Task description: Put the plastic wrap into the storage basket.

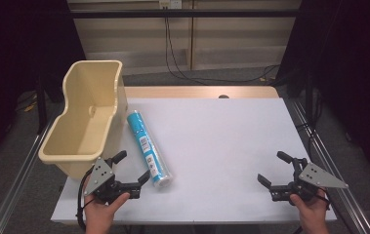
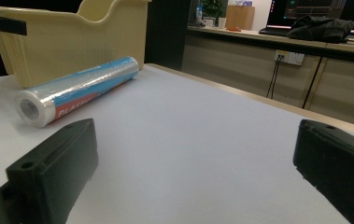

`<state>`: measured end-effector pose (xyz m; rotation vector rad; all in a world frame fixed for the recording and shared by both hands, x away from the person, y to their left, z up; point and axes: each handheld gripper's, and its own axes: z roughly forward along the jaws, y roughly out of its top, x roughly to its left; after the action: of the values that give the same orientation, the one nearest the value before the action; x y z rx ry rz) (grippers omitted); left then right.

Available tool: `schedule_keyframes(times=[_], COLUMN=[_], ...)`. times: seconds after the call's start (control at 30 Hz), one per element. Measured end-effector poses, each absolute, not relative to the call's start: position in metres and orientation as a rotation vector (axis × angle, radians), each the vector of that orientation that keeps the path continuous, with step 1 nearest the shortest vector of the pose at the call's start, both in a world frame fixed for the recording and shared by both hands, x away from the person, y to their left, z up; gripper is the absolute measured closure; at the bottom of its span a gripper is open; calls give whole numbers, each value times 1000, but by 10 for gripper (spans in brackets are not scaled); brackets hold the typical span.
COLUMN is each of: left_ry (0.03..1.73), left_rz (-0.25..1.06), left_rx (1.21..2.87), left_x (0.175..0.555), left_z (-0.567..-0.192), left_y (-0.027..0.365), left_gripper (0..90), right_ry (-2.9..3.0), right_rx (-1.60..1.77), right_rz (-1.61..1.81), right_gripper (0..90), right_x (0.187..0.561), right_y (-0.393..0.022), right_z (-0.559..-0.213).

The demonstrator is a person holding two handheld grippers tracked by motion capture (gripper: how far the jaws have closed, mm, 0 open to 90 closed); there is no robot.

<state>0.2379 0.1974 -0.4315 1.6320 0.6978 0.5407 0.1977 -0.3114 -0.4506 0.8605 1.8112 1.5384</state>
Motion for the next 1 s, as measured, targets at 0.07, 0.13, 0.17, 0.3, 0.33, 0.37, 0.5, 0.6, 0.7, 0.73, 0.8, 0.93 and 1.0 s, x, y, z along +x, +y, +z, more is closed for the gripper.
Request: schedule_keyframes(times=[0.07, 0.13, 0.17, 0.3, 0.33, 0.37, 0.5, 0.6, 0.7, 0.73, 0.8, 0.93, 1.0], left_ry=[700, 701, 707, 736, 736, 735, 728, 729, 732, 732, 738, 737, 740], left_rz=[539, 531, 528, 510, 504, 502, 501, 504, 514, 514, 519, 533, 535], left_rx=[1643, 1642, 1644, 1650, 1659, 1664, 1671, 1673, 1675, 1675, 1672, 1665, 1662], left_x=[238, 239, 240, 243, 244, 245, 247, 250, 254, 254, 257, 264, 268], left_z=[-432, -431, -431, -432, -432, -433, -432, -432, -432, -432, -433, -433, -434], left_y=[196, 194, 191, 188, 186, 185, 182, 181, 181, 181, 179, 177, 175], left_gripper=[15, 15, 15, 15, 15, 15, 14, 14, 14, 14, 14, 14, 14], right_ry=[1812, 1812, 1814, 1817, 1817, 1818, 1812, 1817, 1814, 1814, 1814, 1817, 1814], right_rx=[859, 860, 860, 861, 861, 860, 860, 857, 856, 856, 856, 849, 852], right_rz=[1539, 1543, 1540, 1543, 1543, 1542, 1547, 1545, 1543, 1543, 1545, 1543, 1545], right_gripper=[0, 0, 0, 0, 0, 0, 0, 0, 0, 0, 0, 0, 0], right_x=[198, 199, 200, 201, 201, 201, 201, 201, 201, 201, 201, 200, 200], right_y=[-312, -312, -312, -311, -311, -311, -311, -311, -311, -311, -311, -312, -312], right_z=[-451, -451, -452, -452, -452, -452, -451, -451, -451, -451, -451, -451, -450])
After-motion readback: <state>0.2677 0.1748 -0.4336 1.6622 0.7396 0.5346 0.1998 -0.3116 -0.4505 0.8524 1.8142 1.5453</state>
